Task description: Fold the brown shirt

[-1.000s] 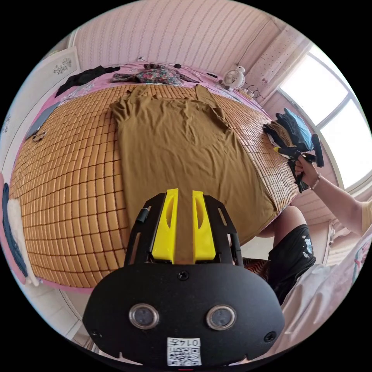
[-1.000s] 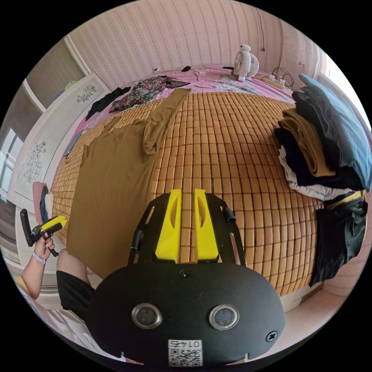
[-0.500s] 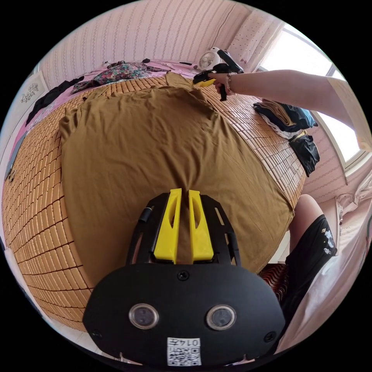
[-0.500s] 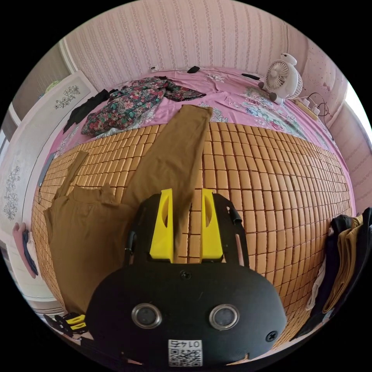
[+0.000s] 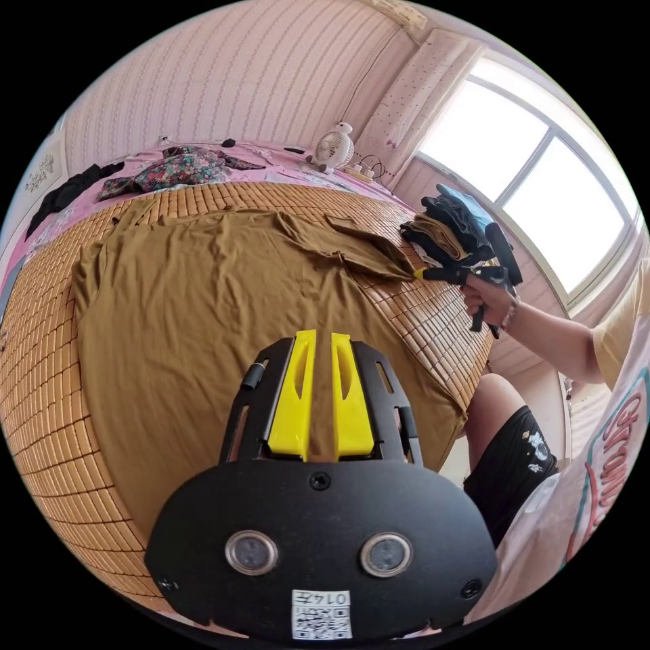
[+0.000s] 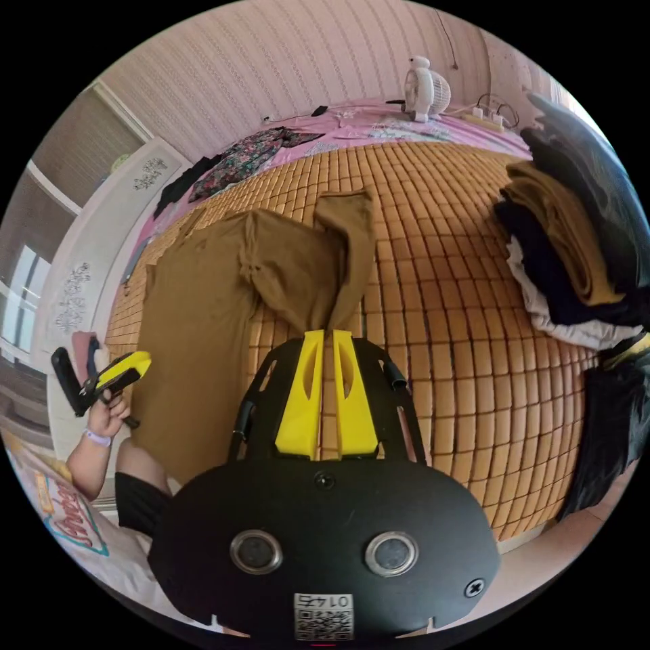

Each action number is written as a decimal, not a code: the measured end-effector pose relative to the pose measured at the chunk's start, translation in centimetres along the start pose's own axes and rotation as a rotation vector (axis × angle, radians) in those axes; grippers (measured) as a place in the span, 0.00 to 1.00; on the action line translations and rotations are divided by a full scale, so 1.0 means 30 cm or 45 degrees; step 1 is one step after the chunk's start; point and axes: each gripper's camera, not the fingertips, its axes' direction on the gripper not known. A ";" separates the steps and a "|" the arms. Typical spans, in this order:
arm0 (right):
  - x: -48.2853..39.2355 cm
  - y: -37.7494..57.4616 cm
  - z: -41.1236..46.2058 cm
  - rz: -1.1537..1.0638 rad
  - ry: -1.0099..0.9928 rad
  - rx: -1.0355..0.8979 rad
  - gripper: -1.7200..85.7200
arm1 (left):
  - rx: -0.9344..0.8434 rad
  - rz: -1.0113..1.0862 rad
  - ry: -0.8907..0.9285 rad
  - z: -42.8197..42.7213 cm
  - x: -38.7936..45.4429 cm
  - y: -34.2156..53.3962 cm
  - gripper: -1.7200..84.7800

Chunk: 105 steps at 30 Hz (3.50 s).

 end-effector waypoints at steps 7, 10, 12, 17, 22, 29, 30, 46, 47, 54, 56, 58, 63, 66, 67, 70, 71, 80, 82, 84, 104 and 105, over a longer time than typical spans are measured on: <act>0.143 -0.038 -0.143 0.051 0.131 0.216 0.09 | -0.094 0.181 -0.002 0.262 0.115 -0.183 0.06; 0.181 -0.186 -0.102 0.025 0.296 0.218 0.10 | -0.176 0.172 -0.025 0.374 0.124 -0.232 0.06; 0.193 -0.285 -0.042 -0.002 0.354 0.185 0.09 | -0.206 0.178 -0.041 0.421 0.135 -0.252 0.06; 0.215 -0.378 0.060 -0.050 0.482 0.064 0.05 | -0.274 0.198 -0.088 0.523 0.163 -0.271 0.06; 0.255 -0.263 -0.054 -0.061 0.446 0.203 0.03 | -0.277 0.202 -0.093 0.558 0.184 -0.292 0.06; 0.446 0.353 -0.477 0.482 0.299 0.659 0.03 | -0.172 0.297 -0.050 0.572 0.259 -0.445 0.06; 0.474 0.438 -0.487 0.563 0.314 0.652 0.04 | -0.167 0.305 -0.045 0.579 0.266 -0.465 0.06; 0.637 0.249 -0.206 0.542 0.596 0.380 0.03 | -0.419 0.337 -0.195 0.991 0.384 -0.845 0.06; 0.636 0.246 -0.203 0.512 0.591 0.390 0.02 | -0.391 0.304 -0.162 0.991 0.377 -0.850 0.05; 0.676 0.317 -0.229 0.582 0.426 0.579 0.03 | -0.389 0.217 -0.113 0.973 0.346 -0.865 0.02; 0.681 0.301 -0.202 0.565 0.468 0.547 0.03 | -0.348 0.183 -0.111 0.970 0.337 -0.871 0.02; 0.673 0.269 -0.161 0.532 0.549 0.492 0.03 | -0.317 0.147 -0.089 0.970 0.326 -0.870 0.02; 0.643 0.199 -0.063 0.521 0.673 0.410 0.06 | -0.316 0.201 -0.133 0.951 0.337 -0.866 0.03; 0.621 0.215 -0.044 0.510 0.688 0.474 0.06 | -0.237 0.235 -0.107 0.860 0.349 -0.861 0.04; 0.617 0.219 -0.042 0.513 0.697 0.487 0.06 | -0.180 0.218 -0.070 0.797 0.347 -0.856 0.05; 0.576 0.238 -0.029 0.501 0.746 0.524 0.05 | 0.091 0.175 0.003 0.569 0.331 -0.785 0.07; 0.539 0.245 -0.025 0.485 0.755 0.562 0.05 | 0.138 0.169 0.040 0.480 0.318 -0.733 0.07; -0.017 0.042 0.219 -0.238 0.107 0.575 0.08 | 0.025 -0.073 -0.447 -0.061 0.093 -0.019 0.07; -0.187 -0.054 0.307 -0.426 -0.036 0.500 0.09 | 0.069 -0.182 -0.478 -0.154 0.057 0.110 0.08; -0.422 -0.182 0.446 -0.640 -0.215 0.396 0.09 | 0.065 -0.305 -0.518 -0.212 0.016 0.208 0.08; -1.451 -1.087 1.691 -0.580 0.202 -0.027 0.09 | 0.054 -0.604 -0.333 -0.453 -0.260 0.614 0.02; -1.441 -1.112 1.751 -0.523 0.272 -0.095 0.08 | 0.057 -0.603 -0.337 -0.460 -0.258 0.619 0.02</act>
